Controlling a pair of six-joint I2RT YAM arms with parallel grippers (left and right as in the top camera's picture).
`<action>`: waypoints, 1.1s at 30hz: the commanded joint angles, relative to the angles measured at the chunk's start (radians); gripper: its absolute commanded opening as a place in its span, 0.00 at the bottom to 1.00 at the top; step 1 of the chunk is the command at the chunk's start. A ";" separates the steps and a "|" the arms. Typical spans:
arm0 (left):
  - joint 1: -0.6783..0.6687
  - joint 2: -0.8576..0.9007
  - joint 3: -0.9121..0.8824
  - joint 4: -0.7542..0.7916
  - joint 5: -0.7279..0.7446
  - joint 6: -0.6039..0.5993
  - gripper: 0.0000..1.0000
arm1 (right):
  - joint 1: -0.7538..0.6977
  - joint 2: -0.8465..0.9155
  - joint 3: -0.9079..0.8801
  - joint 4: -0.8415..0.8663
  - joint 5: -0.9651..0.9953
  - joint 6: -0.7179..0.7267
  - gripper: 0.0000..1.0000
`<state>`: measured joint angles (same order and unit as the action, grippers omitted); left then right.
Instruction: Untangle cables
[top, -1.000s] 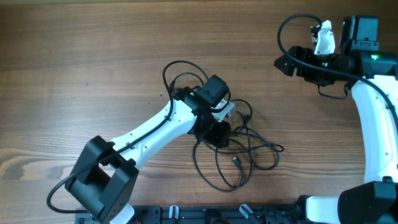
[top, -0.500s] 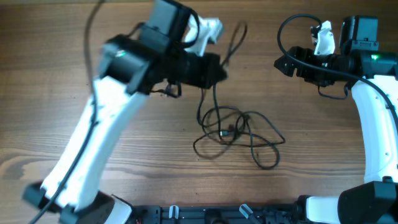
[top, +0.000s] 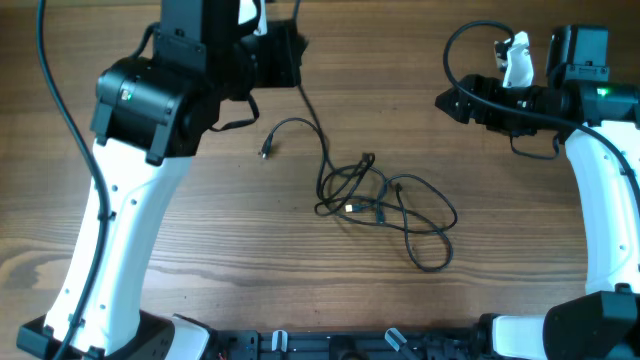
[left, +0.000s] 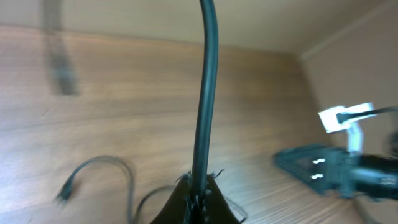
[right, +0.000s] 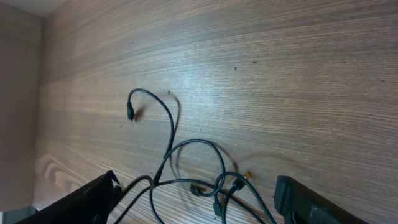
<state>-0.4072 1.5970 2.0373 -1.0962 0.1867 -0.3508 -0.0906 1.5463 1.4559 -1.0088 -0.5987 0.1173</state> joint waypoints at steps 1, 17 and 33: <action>-0.026 0.057 -0.050 -0.051 -0.052 0.003 0.05 | -0.002 -0.005 0.015 -0.006 -0.040 -0.020 0.85; 0.116 0.105 -0.057 -0.022 0.012 0.002 0.04 | 0.197 -0.005 -0.146 -0.061 -0.316 -0.166 0.75; 0.122 0.105 -0.057 -0.020 -0.188 -0.085 0.04 | 0.362 -0.006 -0.146 -0.022 -0.222 -0.034 0.62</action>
<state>-0.2943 1.7130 1.9800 -1.1213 0.0418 -0.4244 0.2646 1.5463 1.3167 -1.0321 -0.8482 0.0437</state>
